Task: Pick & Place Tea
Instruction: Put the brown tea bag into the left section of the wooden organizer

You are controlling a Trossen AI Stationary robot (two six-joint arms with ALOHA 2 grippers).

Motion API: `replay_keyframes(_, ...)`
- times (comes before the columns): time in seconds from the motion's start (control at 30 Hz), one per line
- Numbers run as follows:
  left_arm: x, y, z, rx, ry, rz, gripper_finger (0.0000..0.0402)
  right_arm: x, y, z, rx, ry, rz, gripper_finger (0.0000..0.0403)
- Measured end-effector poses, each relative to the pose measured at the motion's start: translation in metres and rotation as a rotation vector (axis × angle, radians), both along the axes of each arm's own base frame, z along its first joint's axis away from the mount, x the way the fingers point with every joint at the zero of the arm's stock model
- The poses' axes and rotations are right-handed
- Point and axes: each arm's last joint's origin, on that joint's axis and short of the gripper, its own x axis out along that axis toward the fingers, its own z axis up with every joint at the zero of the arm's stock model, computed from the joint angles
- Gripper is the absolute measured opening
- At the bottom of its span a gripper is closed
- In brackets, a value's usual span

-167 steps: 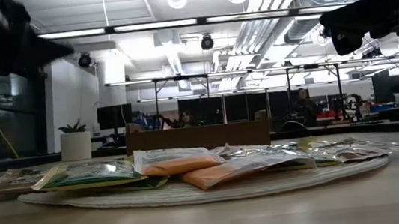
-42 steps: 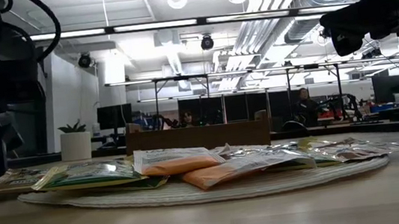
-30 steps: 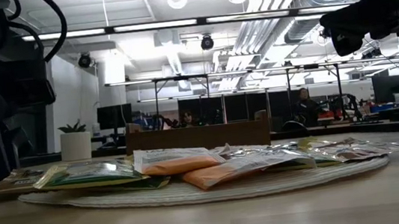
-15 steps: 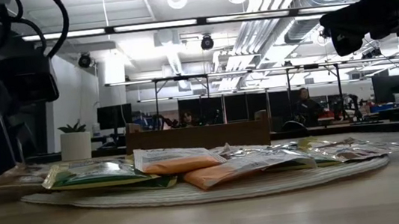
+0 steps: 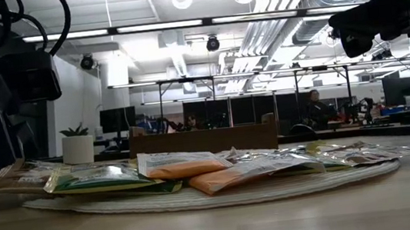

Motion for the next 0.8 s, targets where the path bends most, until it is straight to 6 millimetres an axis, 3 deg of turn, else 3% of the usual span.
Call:
replay_keyframes(0.13, 0.0, 0.0, 0.0, -0.009, 0.005, 0.01, 0.0089, 0.0, 0.0, 0.0, 0.0, 0.0, 0.0, 0.0012)
replay_keyframes(0.33, 0.0, 0.0, 0.0, -0.001, 0.001, 0.022, 0.0008, 0.0, 0.0, 0.0, 0.0, 0.0, 0.0, 0.0012)
replay_keyframes(0.57, 0.0, 0.001, 0.001, 0.004, -0.006, 0.031, 0.0002, 0.0, 0.0, 0.0, 0.0, 0.0, 0.0, 0.0012)
replay_keyframes(0.8, -0.002, 0.004, 0.018, 0.024, -0.102, 0.059, 0.0001, 0.0, 0.0, 0.0, 0.0, 0.0, 0.0, 0.0012)
